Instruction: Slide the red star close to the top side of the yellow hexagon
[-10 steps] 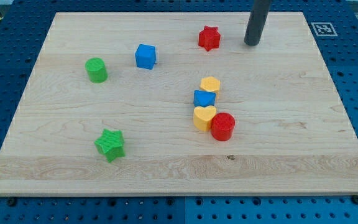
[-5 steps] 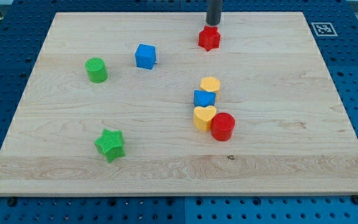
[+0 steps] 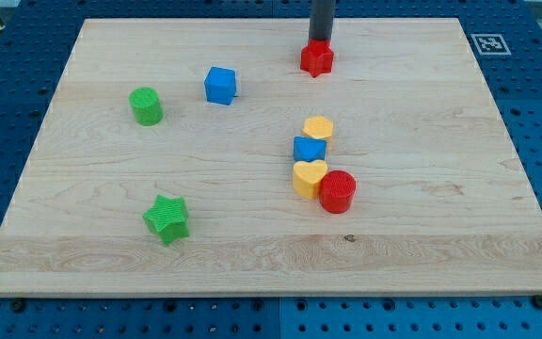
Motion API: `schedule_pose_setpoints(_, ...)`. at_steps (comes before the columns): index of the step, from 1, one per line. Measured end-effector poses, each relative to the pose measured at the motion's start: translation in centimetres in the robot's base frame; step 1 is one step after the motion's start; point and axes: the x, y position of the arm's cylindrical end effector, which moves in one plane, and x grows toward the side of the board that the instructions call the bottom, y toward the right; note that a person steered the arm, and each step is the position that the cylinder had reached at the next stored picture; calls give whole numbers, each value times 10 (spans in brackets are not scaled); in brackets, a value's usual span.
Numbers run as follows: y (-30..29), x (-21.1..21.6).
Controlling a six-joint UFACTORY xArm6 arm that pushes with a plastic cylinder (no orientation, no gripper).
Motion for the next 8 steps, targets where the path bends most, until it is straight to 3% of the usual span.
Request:
schedule_pose_setpoints(1,1,27)
schedule_pose_setpoints(8,-6,48)
